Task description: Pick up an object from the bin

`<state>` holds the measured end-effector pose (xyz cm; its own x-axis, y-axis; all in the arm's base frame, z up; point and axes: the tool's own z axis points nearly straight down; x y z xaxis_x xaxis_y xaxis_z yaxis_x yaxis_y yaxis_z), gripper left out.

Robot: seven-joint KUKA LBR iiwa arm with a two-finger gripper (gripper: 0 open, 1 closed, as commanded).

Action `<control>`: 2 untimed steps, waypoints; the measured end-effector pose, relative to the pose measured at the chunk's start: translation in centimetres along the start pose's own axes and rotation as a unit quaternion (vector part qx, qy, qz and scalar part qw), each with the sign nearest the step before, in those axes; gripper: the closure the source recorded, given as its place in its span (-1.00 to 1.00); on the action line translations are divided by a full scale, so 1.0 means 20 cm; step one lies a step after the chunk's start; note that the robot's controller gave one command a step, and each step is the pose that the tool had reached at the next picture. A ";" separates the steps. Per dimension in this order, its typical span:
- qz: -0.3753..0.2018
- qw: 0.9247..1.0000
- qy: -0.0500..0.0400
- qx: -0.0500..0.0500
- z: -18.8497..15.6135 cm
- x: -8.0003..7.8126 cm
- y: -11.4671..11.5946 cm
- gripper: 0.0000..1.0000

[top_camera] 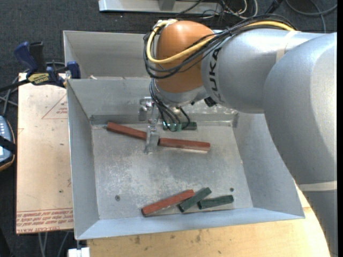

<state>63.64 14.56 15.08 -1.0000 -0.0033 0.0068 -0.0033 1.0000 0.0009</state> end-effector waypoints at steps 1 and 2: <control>0.001 1.000 -0.004 0.000 -0.02 -0.01 0.00 -1.00; 0.018 1.000 -0.006 -0.001 0.34 -0.04 -0.21 -1.00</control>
Offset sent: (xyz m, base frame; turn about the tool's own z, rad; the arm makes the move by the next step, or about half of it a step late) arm 0.0067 -0.0481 -0.0808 0.0412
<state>64.41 10.43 8.21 -0.9994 0.0333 -0.0057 0.0333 0.9994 0.0026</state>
